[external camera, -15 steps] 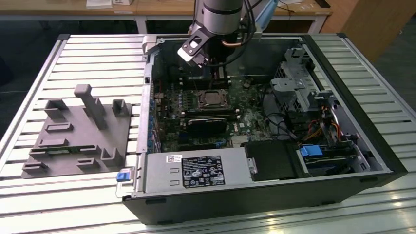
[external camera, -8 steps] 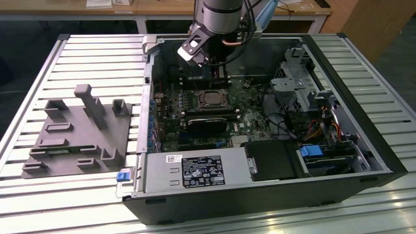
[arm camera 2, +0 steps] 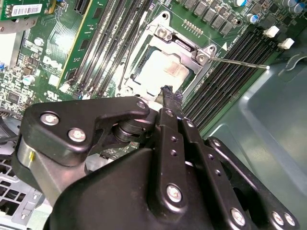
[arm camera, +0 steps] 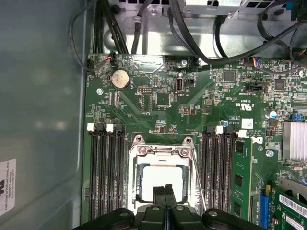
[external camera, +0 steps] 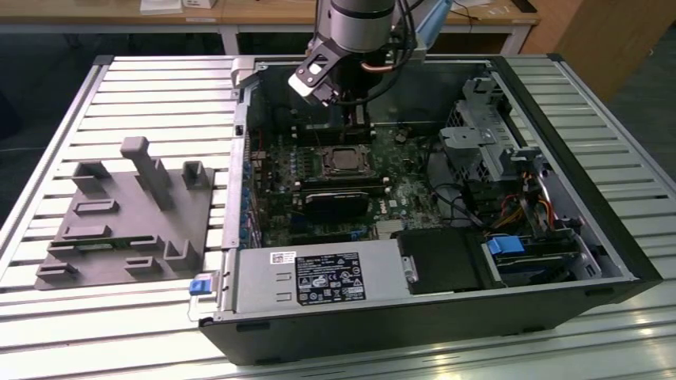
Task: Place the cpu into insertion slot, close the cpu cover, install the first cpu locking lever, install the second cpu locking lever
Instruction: 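Install the first cpu locking lever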
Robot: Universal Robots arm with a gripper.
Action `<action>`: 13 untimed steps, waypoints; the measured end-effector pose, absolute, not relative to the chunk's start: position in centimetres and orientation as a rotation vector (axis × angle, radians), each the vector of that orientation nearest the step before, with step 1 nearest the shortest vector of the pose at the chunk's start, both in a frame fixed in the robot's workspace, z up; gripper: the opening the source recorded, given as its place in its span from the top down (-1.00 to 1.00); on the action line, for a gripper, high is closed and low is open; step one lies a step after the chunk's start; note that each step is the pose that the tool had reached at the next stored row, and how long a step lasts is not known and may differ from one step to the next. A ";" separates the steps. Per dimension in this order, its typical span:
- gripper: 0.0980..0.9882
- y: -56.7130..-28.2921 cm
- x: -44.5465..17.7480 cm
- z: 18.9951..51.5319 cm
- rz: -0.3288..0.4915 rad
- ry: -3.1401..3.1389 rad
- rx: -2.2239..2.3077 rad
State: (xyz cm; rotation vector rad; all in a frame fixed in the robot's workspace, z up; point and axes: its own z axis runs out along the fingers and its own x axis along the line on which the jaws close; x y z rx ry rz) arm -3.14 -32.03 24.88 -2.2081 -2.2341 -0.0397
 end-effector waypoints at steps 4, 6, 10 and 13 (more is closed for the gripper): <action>0.98 -32.0 -3.1 25.0 -0.040 -2.234 -2.208; 0.98 -32.0 -3.1 25.1 -0.040 -2.234 -2.208; 0.98 -32.0 -3.1 25.4 -0.040 -2.234 -2.208; 0.98 -32.0 -3.1 25.5 -0.040 -2.234 -2.208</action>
